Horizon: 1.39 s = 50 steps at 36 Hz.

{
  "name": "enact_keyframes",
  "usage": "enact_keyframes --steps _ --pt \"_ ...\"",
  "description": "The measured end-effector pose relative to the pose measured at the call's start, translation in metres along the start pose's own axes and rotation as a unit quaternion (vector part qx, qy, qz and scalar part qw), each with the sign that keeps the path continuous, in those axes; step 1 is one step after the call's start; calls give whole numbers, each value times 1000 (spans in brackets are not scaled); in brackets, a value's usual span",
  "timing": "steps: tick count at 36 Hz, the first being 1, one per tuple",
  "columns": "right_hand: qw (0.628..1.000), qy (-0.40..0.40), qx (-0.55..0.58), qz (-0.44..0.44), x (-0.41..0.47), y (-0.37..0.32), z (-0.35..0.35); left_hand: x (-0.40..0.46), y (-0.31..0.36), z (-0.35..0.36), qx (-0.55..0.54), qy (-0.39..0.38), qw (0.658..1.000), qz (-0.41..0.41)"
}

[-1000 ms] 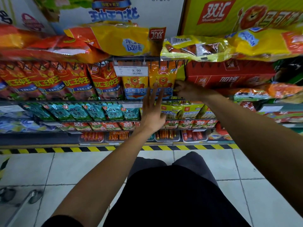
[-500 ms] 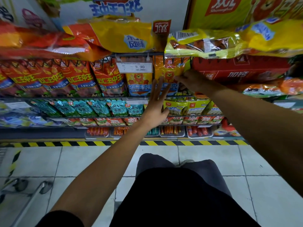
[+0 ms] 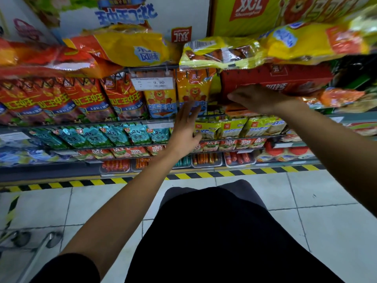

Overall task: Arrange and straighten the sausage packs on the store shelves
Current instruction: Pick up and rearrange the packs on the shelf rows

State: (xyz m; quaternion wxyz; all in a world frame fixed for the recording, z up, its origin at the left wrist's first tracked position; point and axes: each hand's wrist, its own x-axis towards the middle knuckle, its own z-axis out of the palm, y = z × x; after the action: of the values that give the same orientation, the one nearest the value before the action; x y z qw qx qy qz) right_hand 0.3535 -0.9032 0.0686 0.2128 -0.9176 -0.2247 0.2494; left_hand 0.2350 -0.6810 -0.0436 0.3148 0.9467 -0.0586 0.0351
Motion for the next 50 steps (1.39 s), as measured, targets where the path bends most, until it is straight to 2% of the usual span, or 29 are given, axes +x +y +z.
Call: enact_keyframes --steps 4,8,13,16,21,26,29,34,43,50 --pt "999 5 -46 19 -24 9 -14 3 27 10 -110 -43 993 -13" --pt "994 -13 -99 43 -39 21 -17 14 50 16 -167 -40 985 -32" --pt "992 -21 -118 41 -49 31 -17 33 65 22 -216 -25 974 -70" --pt "985 -31 -166 31 -48 32 -15 41 73 24 -217 -29 972 -91" --pt "973 28 -227 -14 -44 45 -8 47 80 27 -233 -23 966 -113" --pt "982 73 -167 -53 -42 49 -14 49 88 24 -239 46 957 -158" --pt "983 121 -112 -77 -36 50 -16 46 95 20 -288 92 934 -191" --pt "985 160 1 -62 -22 44 -9 44 90 18 -293 171 928 -155" --pt "967 152 206 -5 6 56 43 49 71 23 -304 156 916 -211" --pt "926 173 335 7 26 46 78 51 70 25 -289 165 924 -190"
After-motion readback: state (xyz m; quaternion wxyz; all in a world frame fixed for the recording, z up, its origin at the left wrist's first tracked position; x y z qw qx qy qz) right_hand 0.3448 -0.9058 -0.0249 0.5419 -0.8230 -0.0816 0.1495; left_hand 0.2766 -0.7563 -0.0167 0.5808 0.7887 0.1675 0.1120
